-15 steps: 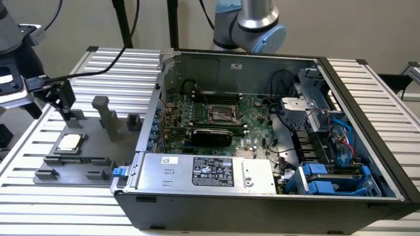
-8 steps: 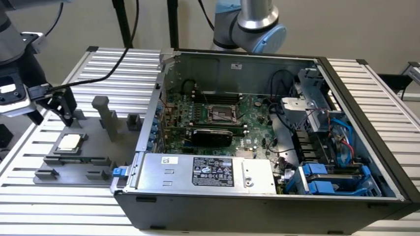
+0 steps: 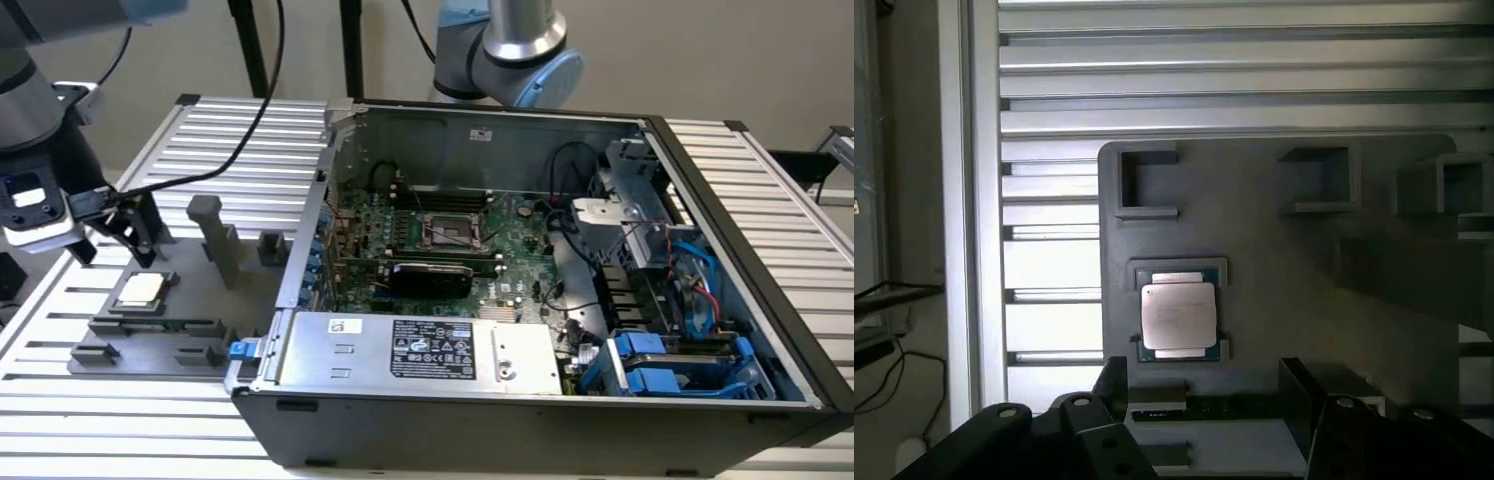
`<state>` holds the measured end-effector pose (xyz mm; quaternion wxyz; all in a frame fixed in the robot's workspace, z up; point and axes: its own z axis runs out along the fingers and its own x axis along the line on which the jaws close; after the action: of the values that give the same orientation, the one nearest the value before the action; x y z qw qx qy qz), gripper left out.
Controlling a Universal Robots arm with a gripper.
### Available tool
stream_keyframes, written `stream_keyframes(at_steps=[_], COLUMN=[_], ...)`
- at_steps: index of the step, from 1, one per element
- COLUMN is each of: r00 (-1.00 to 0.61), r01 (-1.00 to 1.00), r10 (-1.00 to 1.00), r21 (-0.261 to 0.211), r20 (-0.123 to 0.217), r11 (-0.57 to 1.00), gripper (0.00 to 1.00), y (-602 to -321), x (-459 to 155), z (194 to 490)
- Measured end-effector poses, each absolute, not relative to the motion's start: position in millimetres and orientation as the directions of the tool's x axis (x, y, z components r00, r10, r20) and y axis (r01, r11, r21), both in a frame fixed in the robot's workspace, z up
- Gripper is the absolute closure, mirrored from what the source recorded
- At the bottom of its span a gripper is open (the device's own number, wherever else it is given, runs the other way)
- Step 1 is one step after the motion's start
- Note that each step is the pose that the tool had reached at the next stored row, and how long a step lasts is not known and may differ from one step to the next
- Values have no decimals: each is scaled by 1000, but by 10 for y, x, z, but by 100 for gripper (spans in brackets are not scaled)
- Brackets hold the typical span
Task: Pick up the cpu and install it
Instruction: 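Pick up the cpu and move it towards the insertion slot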
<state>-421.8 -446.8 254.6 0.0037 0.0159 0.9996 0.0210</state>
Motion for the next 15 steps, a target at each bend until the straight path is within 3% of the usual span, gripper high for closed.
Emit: stream_keyframes(at_steps=[15], r00=[-999], r01=[43], r10=[44], r21=[42], r20=[-7], r11=[998], gripper=[29], y=[-4469], x=[-4217], z=[2273])
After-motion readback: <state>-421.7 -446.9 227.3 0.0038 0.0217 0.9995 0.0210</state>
